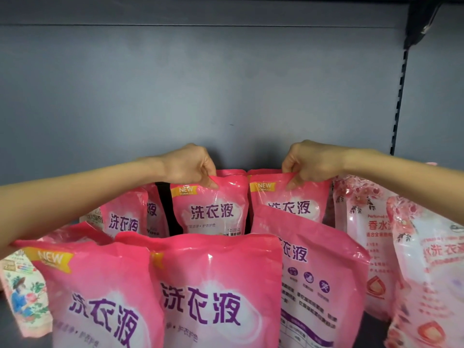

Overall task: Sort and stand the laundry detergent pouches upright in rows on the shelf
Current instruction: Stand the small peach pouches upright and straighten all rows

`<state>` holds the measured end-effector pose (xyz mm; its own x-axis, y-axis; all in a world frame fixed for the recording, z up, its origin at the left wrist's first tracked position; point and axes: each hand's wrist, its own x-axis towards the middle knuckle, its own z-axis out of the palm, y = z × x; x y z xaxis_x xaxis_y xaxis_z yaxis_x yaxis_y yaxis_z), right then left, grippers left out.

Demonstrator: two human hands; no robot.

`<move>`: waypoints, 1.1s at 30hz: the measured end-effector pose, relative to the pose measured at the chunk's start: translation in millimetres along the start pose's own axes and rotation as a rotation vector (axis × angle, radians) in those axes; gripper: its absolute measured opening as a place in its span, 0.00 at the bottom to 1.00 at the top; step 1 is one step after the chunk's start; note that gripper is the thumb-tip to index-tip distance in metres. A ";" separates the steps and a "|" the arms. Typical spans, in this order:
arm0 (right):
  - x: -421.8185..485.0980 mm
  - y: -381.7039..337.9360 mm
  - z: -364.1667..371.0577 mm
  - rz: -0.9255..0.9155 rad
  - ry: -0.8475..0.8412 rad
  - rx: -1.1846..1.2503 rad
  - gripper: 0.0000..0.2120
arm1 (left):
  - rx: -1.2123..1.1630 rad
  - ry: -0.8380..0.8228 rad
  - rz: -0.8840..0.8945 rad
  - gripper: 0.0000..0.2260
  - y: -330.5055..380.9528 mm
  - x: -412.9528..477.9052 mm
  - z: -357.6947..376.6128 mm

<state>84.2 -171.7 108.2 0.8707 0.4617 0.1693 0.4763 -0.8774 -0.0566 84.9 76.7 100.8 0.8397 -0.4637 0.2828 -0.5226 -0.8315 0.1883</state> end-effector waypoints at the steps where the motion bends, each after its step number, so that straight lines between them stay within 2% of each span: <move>1: 1.5 -1.1 -0.5 -0.005 0.002 0.001 0.05 | -0.003 0.003 -0.007 0.04 -0.9 -0.1 0.6; 4: 4.9 -1.4 -0.2 -0.022 0.016 0.006 0.07 | -0.021 0.010 -0.023 0.03 -2.1 1.3 3.4; 12: -1.7 3.6 -0.4 -0.047 -0.017 -0.007 0.03 | -0.077 -0.005 -0.062 0.03 -5.5 -0.5 1.8; 18: 0.4 6.7 1.8 -0.064 -0.016 0.021 0.05 | -0.108 -0.005 -0.074 0.02 -3.9 -2.0 3.8; 21: -0.9 7.4 2.0 -0.052 -0.042 0.048 0.04 | -0.114 -0.015 -0.063 0.04 0.7 -0.7 5.7; 25: -4.1 6.6 3.0 -0.044 -0.099 0.110 0.04 | -0.122 -0.017 -0.060 0.02 0.7 -1.1 6.8; 33: -10.1 2.0 1.7 -0.066 -0.105 0.046 0.08 | -0.156 -0.162 -0.031 0.04 5.0 -11.5 -0.5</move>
<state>76.5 -177.9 104.7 0.8441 0.5315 0.0700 0.5361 -0.8388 -0.0947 72.6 78.0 98.9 0.8617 -0.4924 0.1226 -0.5025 -0.7945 0.3410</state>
